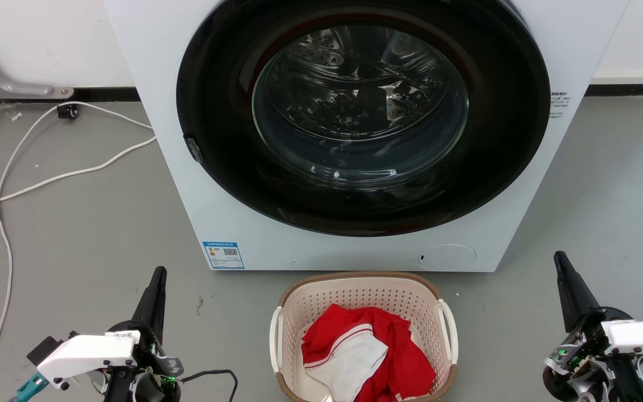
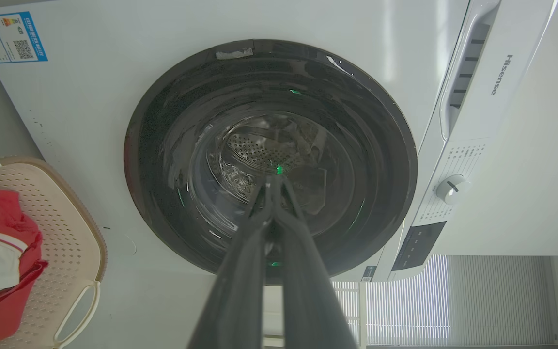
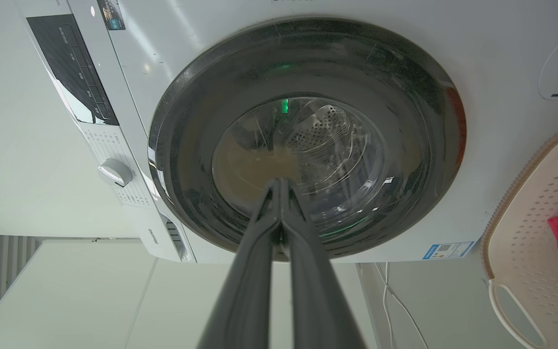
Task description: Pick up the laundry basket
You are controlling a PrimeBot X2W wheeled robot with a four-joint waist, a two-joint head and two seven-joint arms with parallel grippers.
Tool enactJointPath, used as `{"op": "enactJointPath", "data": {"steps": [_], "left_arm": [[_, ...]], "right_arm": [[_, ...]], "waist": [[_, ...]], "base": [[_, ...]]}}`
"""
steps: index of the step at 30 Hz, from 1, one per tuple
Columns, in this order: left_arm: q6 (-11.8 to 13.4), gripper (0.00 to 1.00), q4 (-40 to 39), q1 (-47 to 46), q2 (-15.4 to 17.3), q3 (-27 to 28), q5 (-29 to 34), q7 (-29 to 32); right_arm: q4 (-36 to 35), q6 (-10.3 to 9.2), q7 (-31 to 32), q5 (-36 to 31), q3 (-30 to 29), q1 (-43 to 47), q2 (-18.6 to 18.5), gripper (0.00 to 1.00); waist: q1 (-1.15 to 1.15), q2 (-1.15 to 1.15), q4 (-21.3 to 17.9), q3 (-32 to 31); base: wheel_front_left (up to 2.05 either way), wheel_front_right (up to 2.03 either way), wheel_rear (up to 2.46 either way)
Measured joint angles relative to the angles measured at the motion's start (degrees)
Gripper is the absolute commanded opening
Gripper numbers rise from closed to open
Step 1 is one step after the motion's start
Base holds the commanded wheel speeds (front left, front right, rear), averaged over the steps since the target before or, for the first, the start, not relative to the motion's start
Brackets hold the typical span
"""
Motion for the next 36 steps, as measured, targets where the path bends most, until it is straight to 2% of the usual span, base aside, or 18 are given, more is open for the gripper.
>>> {"op": "enactJointPath", "data": {"steps": [22, 23, 24, 25, 36], "left_arm": [[0.0, 0.00, 0.0, 0.0, -0.1, 0.2, 0.3, 0.1], [0.0, 1.00, 0.3, 0.1, -0.2, 0.1, 0.3, 0.0], [0.1, 0.00, 0.7, 0.4, -0.3, 0.1, 0.3, 0.0], [0.1, 1.00, 1.2, 0.9, -0.4, 0.1, 0.3, 0.0], [0.1, 1.00, 0.3, 1.6, -0.6, -2.8, 1.8, -2.7]], "right_arm": [[0.0, 0.00, 0.0, 0.0, 0.0, 0.0, 0.0, 0.00], [0.2, 0.01, 0.0, 0.0, 0.0, 0.1, 0.0, 1.00], [0.6, 0.00, 0.0, 0.0, 0.0, 0.5, 0.1, 0.00], [1.2, -0.01, 0.0, 0.0, 0.0, 0.9, 0.1, 1.00], [-0.4, -0.08, -2.8, -3.3, 1.7, 2.4, 0.2, 1.00]], "waist": [[0.00, 0.00, 0.0, 0.0], [0.00, 0.00, 0.0, 0.0], [0.00, 0.00, 0.0, 0.0], [0.00, 0.00, 0.0, 0.0], [0.00, 0.00, 0.3, 0.1]], "base": [[0.00, 0.00, 0.00], [0.00, 0.00, 0.00], [0.00, 0.00, 0.00], [0.00, 0.00, 0.00], [0.00, 0.00, 0.00]]}}
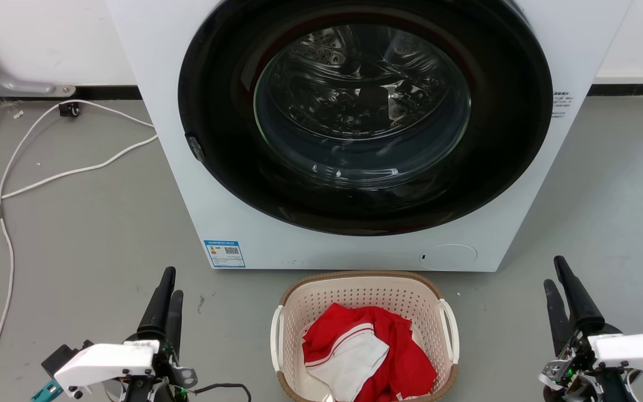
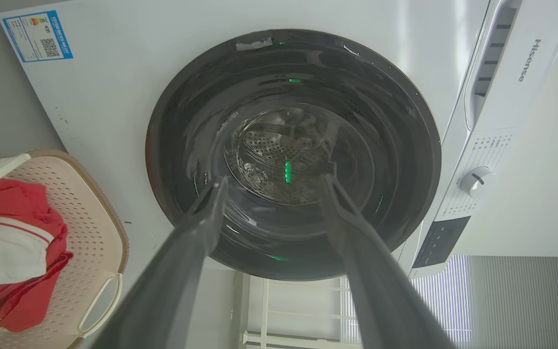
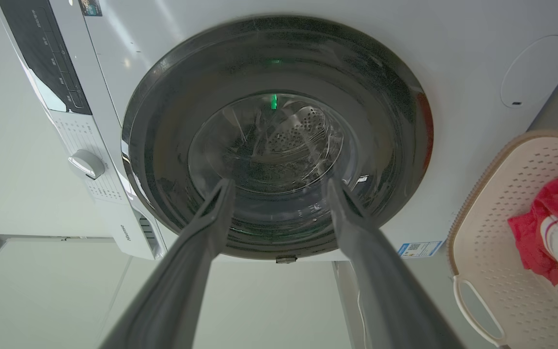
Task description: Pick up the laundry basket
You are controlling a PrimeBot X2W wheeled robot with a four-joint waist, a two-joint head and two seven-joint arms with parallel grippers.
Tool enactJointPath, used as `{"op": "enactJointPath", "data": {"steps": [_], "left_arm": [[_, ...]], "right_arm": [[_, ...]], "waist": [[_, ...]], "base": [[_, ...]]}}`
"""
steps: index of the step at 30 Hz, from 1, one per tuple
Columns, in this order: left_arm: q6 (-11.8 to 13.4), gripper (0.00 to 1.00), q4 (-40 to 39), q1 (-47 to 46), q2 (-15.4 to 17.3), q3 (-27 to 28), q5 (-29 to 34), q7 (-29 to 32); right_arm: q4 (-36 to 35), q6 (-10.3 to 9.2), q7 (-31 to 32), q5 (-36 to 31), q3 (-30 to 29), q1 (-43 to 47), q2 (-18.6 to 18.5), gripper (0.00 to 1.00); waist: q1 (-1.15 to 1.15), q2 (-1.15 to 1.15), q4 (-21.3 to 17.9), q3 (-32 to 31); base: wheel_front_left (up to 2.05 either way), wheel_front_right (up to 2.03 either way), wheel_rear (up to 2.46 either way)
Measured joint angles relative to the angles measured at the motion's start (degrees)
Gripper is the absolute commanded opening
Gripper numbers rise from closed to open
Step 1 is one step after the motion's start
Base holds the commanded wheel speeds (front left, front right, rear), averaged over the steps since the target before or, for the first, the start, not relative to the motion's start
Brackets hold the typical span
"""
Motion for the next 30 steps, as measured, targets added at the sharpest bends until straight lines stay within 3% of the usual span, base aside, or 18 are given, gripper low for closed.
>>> {"op": "enactJointPath", "data": {"steps": [6, 19, 30], "left_arm": [[0.0, 1.00, -1.0, -0.4, 0.0, -1.1, 7.8, -1.5], [0.3, 1.00, -3.2, -1.5, 0.2, -4.0, 28.6, -4.5], [0.3, 1.00, -3.4, -2.1, 1.3, -6.5, 40.0, -6.7]], "right_arm": [[-1.5, 0.00, -1.5, -7.7, 0.3, 0.1, -0.5, 1.00], [-6.0, 0.00, -3.2, -31.0, -0.1, 1.0, -0.6, 1.00], [-9.0, 0.00, -3.0, -43.5, 0.4, 2.0, -0.3, 1.00]], "waist": [[0.00, 0.00, 0.2, 0.0], [0.00, 0.00, 0.6, 0.2], [0.00, 0.00, 0.8, 0.4]], "base": [[0.00, 0.00, 0.00], [0.00, 0.00, 0.00], [0.00, 0.00, 0.00]]}}
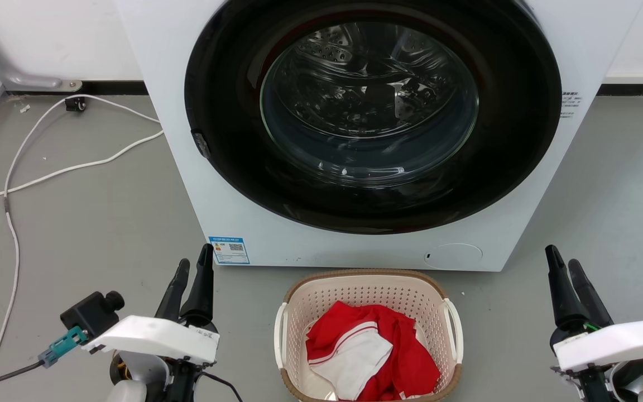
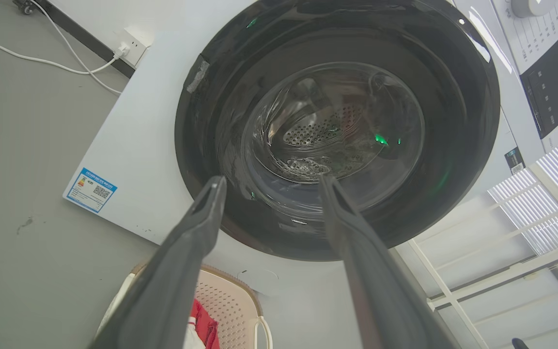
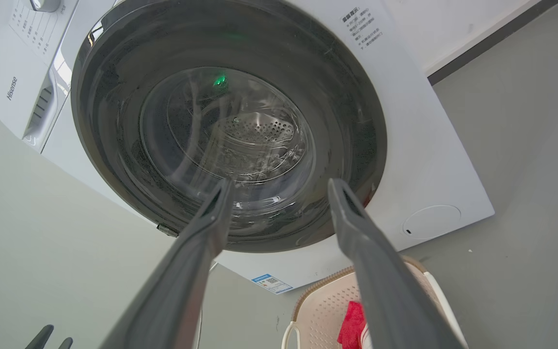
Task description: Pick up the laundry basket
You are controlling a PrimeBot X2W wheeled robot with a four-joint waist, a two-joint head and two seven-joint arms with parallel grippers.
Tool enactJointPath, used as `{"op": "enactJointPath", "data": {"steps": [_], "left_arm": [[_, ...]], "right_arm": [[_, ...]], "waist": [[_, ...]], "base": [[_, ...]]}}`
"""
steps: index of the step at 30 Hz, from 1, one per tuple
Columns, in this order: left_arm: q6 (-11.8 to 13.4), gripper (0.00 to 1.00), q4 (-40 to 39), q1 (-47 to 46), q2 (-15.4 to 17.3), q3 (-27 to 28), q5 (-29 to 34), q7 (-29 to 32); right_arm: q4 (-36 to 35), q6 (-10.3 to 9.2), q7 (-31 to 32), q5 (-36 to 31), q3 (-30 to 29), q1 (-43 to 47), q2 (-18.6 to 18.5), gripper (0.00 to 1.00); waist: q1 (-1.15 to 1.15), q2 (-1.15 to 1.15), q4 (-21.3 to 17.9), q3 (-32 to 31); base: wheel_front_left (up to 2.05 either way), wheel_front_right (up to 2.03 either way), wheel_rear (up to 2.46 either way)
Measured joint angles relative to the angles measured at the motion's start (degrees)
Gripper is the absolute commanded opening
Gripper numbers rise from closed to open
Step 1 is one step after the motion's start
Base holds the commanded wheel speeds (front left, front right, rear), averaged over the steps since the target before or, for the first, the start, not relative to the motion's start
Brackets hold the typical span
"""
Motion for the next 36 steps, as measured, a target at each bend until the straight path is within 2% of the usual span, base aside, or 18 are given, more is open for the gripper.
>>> {"op": "enactJointPath", "data": {"steps": [14, 36], "left_arm": [[1.0, 1.00, 0.1, -0.4, 0.6, -2.1, 11.0, -2.5], [2.0, 1.00, -0.2, -0.4, 0.9, -5.1, 24.7, -5.8]], "right_arm": [[-2.2, 0.00, 0.0, -12.3, 0.7, 1.2, 0.2, 1.00], [-6.5, 0.01, 1.1, -24.9, 0.5, 4.0, 0.3, 1.00]], "waist": [[0.00, 0.00, -0.2, 0.2], [0.00, 0.00, 0.2, 0.3]], "base": [[0.00, 0.00, 0.00], [0.00, 0.00, 0.00]]}}
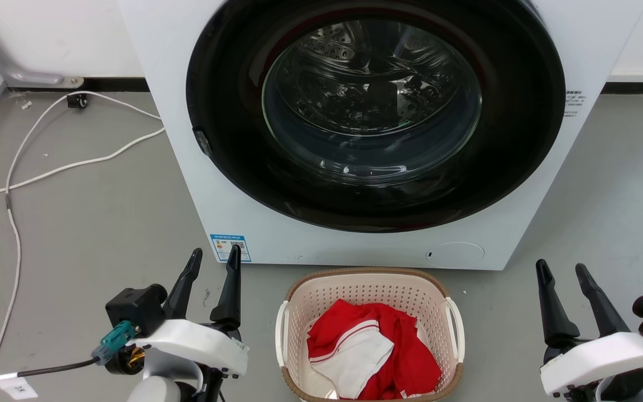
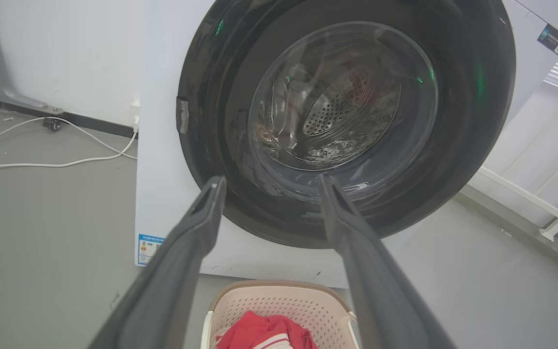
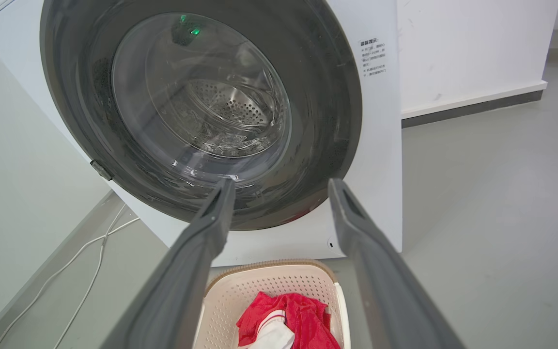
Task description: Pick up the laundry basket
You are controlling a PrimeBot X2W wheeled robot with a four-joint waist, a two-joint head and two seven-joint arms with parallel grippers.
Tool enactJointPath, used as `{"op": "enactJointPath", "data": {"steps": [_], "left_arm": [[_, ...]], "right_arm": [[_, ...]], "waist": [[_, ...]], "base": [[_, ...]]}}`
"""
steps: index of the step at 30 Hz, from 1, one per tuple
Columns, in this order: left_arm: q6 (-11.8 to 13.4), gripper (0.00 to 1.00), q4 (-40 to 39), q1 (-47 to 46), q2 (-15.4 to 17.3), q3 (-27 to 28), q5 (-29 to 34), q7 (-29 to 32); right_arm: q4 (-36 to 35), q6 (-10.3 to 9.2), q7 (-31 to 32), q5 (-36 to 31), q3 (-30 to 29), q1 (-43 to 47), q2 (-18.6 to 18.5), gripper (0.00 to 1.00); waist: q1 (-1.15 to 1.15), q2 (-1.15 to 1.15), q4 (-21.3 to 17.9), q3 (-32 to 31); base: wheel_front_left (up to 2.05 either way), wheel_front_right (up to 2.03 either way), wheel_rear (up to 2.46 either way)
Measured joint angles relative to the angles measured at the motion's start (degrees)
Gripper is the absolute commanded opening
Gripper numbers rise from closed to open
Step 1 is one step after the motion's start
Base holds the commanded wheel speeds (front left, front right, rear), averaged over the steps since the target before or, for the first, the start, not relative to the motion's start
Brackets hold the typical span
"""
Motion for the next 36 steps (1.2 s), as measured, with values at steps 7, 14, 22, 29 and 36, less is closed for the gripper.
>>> {"op": "enactJointPath", "data": {"steps": [7, 14, 22, 29, 36], "left_arm": [[0.0, 1.00, 0.5, -0.1, 0.0, -0.5, 3.2, -0.9], [0.0, 1.00, 1.1, -0.2, -0.2, -0.7, 6.2, -1.9], [0.0, 1.00, 1.6, -0.2, -0.4, -0.9, 9.4, -2.7], [0.0, 1.00, 2.5, -0.2, -0.7, -1.0, 11.7, -3.5], [0.0, 1.00, 3.0, -0.2, -1.1, -0.8, 13.8, -4.3]], "right_arm": [[-1.0, 0.00, 0.1, -3.0, 0.0, 0.5, 0.0, 1.00], [-1.8, 0.00, 0.1, -5.8, -0.4, 1.3, 0.0, 1.00], [-2.5, 0.01, -0.3, -8.6, -0.7, 2.1, 0.0, 1.00], [-3.0, 0.01, -1.0, -10.6, -0.7, 2.6, 0.0, 1.00], [-3.1, 0.01, -1.8, -12.1, -0.8, 2.9, 0.0, 1.00]], "waist": [[0.00, 0.00, 0.1, 0.2], [0.00, 0.00, 0.2, 0.2], [0.00, 0.00, 0.3, 0.0], [0.00, 0.00, 0.4, 0.0], [0.00, 0.00, 0.4, -0.2]], "base": [[0.00, 0.00, 0.00], [0.00, 0.00, 0.00], [0.00, 0.00, 0.00], [0.00, 0.00, 0.00], [0.00, 0.00, 0.00]]}}
